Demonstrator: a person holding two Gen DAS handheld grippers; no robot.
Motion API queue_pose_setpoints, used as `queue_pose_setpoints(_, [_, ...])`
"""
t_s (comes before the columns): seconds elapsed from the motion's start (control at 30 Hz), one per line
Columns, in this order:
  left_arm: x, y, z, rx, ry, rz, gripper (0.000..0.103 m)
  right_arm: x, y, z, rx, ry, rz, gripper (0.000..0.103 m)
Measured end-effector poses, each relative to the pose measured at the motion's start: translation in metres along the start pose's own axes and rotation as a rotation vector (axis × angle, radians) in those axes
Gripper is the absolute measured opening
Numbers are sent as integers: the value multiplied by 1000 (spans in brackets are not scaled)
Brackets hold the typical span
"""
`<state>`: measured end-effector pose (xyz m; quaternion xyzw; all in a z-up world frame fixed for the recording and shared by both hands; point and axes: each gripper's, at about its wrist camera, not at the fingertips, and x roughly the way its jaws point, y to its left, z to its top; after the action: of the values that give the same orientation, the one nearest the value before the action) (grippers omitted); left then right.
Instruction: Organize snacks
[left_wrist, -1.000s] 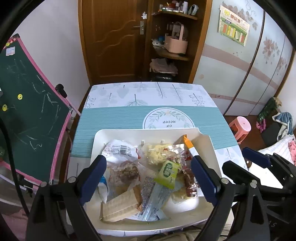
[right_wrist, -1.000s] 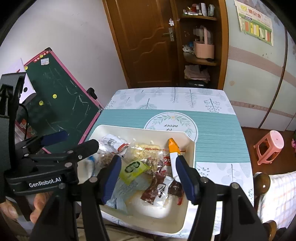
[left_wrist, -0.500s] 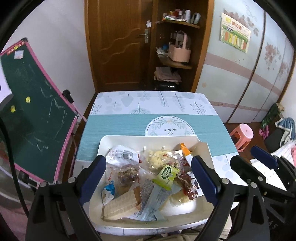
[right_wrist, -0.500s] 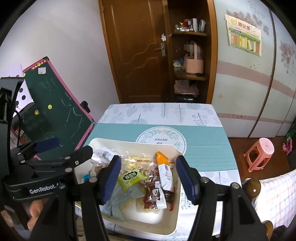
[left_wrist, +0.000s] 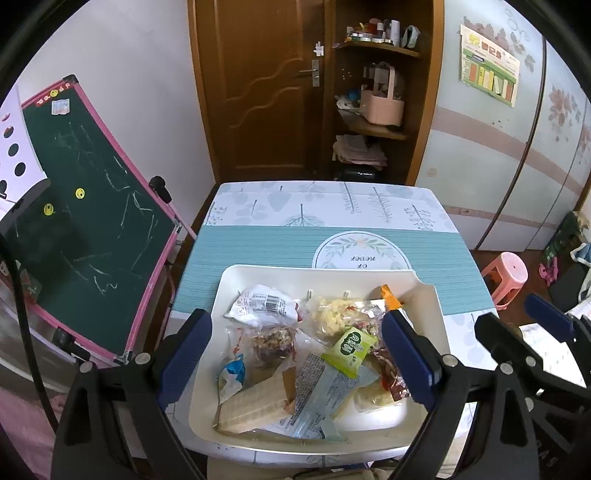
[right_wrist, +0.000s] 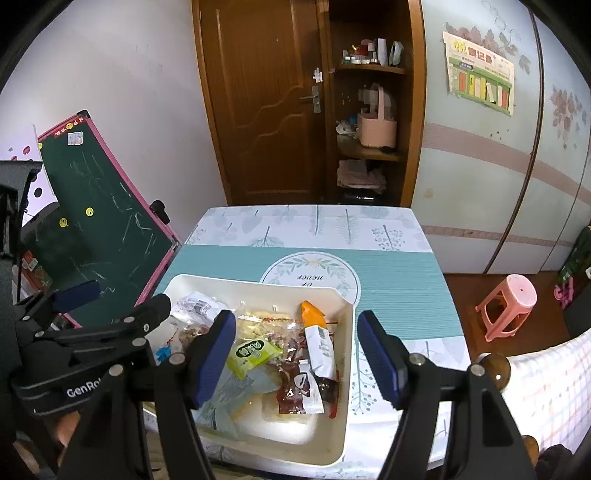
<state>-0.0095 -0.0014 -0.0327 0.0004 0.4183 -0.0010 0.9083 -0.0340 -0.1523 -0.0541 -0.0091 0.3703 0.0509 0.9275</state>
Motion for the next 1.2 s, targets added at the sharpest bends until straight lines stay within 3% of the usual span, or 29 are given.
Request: queue_pose_setpoints(1.2, [9, -1, 2, 10, -1, 6, 93, 9, -2, 2, 9, -2, 7, 70])
